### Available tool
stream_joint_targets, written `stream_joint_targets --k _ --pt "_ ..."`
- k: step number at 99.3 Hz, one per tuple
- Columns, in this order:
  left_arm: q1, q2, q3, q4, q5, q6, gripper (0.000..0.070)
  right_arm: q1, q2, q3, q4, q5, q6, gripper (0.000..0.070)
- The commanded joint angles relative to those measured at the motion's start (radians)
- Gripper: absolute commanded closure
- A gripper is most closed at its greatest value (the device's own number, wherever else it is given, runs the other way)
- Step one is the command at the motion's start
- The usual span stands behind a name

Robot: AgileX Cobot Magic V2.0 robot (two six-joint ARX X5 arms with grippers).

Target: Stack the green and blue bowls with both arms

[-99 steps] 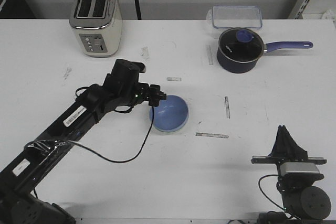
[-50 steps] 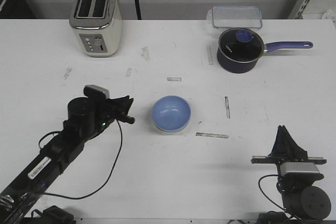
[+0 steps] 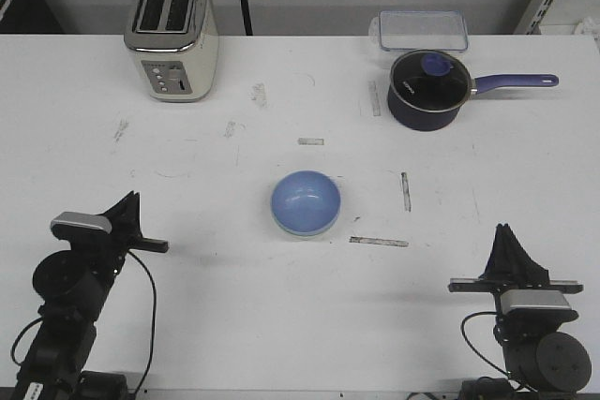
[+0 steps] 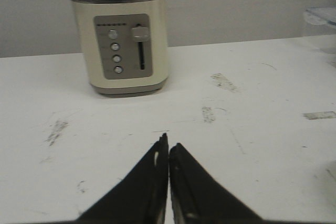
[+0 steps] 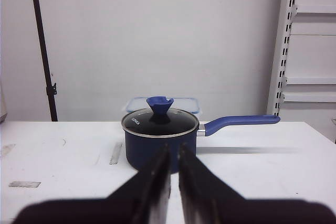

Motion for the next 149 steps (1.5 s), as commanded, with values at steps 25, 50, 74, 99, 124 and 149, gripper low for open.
stream_joint_targets --k 25,50,74,99,124,149 --pt "0.056 -0.142 -0.007 -0.008 -0.005 0.017 0.0699 0.001 -0.001 0.002 0.014 -0.001 -0.004 0.0682" --pt "0.056 -0.213 -0.007 -0.008 -0.005 0.017 0.0698 0.001 -0.001 0.002 0.014 -0.001 -0.004 0.0682" --pt "0.056 -0.251 -0.011 -0.002 0.003 0.017 0.0698 0.001 -0.001 0.002 0.014 -0.001 -0.004 0.0683" --pt "0.044 -0.278 -0.063 0.067 -0.015 0.018 0.0699 0.001 -0.001 0.002 0.016 -0.001 -0.004 0.0682" --pt "0.027 -0.354 -0.198 0.089 -0.059 0.017 0.0699 0.001 -0.001 0.002 0.016 -0.001 -0.004 0.0682" --pt "0.029 -0.435 -0.288 0.076 -0.082 0.017 0.0698 0.001 -0.001 0.002 0.016 -0.001 -0.004 0.0682"
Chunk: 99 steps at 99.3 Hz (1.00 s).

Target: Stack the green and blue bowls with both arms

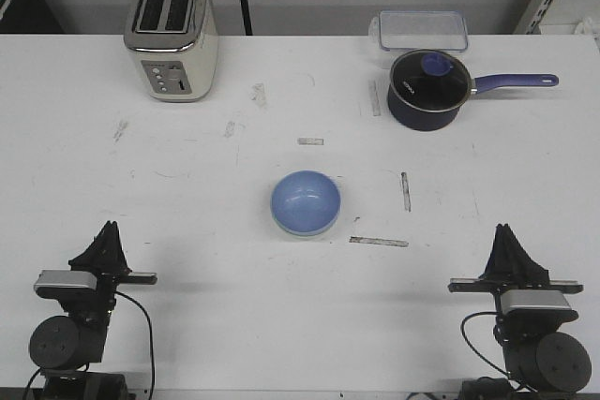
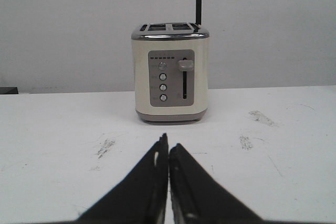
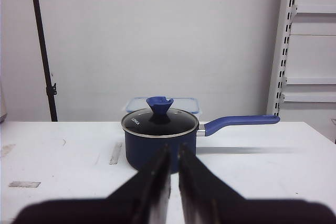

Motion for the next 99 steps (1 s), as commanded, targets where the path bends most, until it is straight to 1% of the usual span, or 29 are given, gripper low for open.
stream_joint_targets --k 1,18,29,49,65,72,82,99 --pt "0.001 -0.014 -0.007 0.002 -0.005 0.008 0.0698 0.001 -0.001 0.002 0.015 -0.001 -0.004 0.0682" --pt "0.001 -0.034 -0.013 -0.064 -0.005 0.008 0.0698 0.001 -0.001 0.002 0.015 -0.001 -0.004 0.0682" --pt "0.001 -0.036 -0.018 -0.07 -0.005 0.008 0.0698 0.001 -0.001 0.002 0.015 -0.001 -0.004 0.0682" --pt "0.002 -0.087 -0.078 -0.011 -0.004 0.008 0.0698 0.001 -0.001 0.002 0.015 -0.001 -0.004 0.0683" --pt "0.011 -0.161 -0.146 -0.006 -0.002 0.006 0.0698 0.001 -0.001 0.002 0.015 -0.001 -0.004 0.0682" --pt "0.023 -0.159 -0.191 0.048 0.002 -0.007 0.0697 0.001 -0.001 0.002 0.015 -0.001 -0.004 0.0682" --pt "0.042 -0.159 -0.192 0.018 0.015 -0.048 0.0697 0.001 -0.001 0.003 0.016 -0.001 -0.004 0.0682" --pt "0.049 -0.159 -0.192 0.036 0.015 -0.048 0.0697 0.001 -0.001 0.003 0.016 -0.001 -0.004 0.0682"
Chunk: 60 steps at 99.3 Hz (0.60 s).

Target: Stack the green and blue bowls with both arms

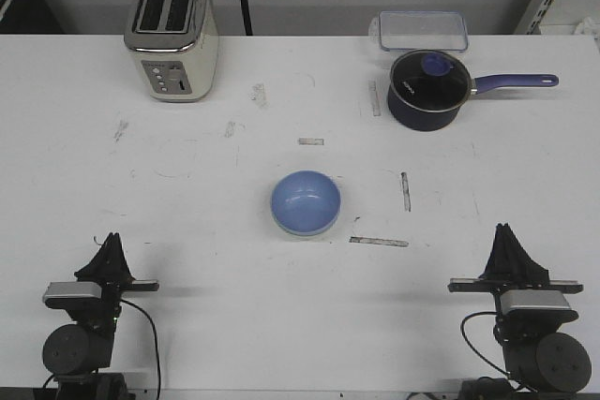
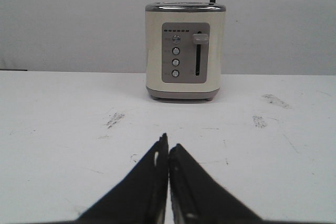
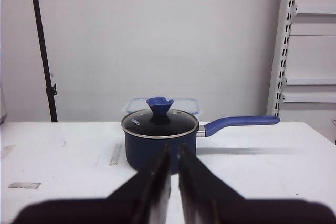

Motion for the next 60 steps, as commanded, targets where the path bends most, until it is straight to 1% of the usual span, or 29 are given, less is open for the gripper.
stream_joint_targets --k 1,40,60 --pt "0.0 -0.002 -0.021 0.023 0.004 -0.01 0.0697 0.001 -0.001 0.003 0.012 -0.001 -0.004 0.0682" --pt "-0.003 -0.002 -0.021 0.008 0.005 -0.008 0.0697 0.001 -0.001 0.003 0.012 -0.001 -0.004 0.0682" --pt "-0.004 -0.002 -0.021 -0.042 0.006 -0.009 0.0697 0.001 -0.001 0.003 0.012 -0.001 -0.004 0.0683"
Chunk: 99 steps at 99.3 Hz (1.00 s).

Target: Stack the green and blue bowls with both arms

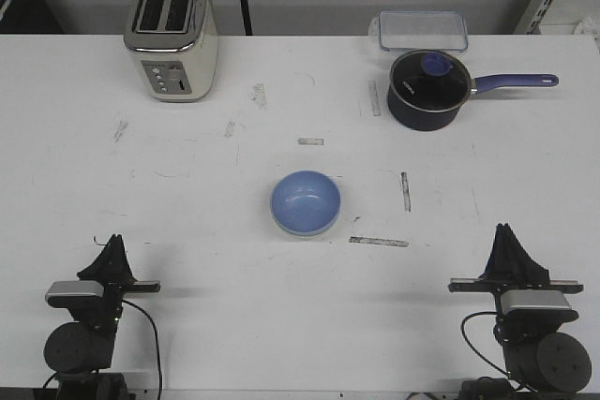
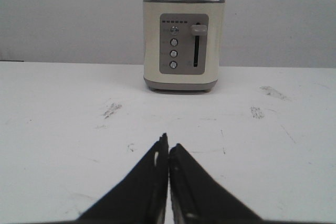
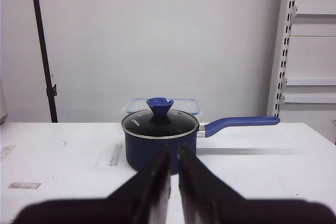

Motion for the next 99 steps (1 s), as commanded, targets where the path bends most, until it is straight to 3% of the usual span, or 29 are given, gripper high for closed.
stream_joint_targets --k 1,99 --pt "-0.001 -0.002 -0.021 0.005 0.005 -0.005 0.0697 0.001 -0.001 0.003 0.012 -0.001 -0.004 0.0682" --pt "-0.008 -0.002 -0.021 0.014 0.005 -0.005 0.0697 0.001 -0.001 0.003 0.012 -0.001 -0.004 0.0682"
